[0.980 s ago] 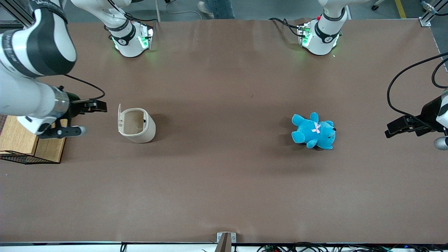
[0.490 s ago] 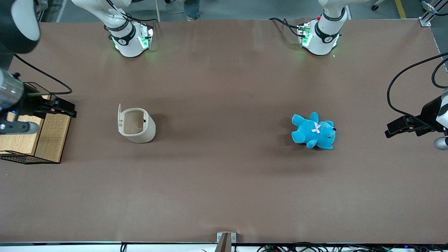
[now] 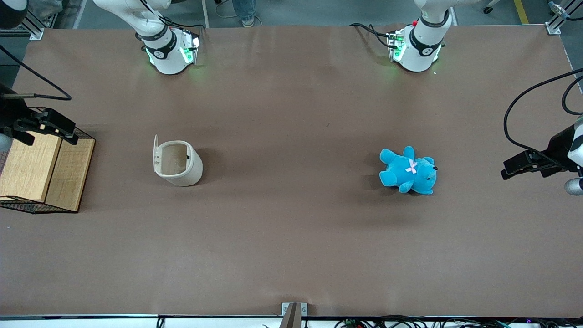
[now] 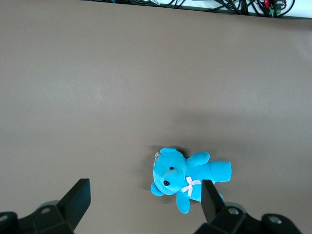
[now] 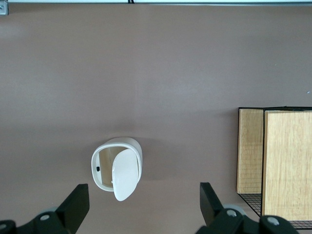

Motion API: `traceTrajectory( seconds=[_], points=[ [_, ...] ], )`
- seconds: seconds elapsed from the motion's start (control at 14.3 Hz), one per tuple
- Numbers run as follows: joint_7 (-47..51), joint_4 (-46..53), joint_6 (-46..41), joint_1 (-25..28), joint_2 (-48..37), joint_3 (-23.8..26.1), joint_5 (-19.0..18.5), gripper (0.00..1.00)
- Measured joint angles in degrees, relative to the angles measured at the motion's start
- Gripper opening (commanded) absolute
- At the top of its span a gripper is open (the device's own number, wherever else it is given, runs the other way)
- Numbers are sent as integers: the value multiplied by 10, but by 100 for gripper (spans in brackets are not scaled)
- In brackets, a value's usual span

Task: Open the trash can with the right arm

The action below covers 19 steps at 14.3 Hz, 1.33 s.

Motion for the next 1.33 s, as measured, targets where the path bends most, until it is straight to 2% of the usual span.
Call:
traceTrajectory(
  seconds=[0.21,0.7,0.98,1.33],
  points=[
    [0,-14,0,21,-4,-23,0,100],
    [-1,-106,37,21,-69,-30,0,100],
    [-48,-116,35,11,-79,-36,0,100],
    [-53,-122,33,7,-79,-35,0,100]
  ],
)
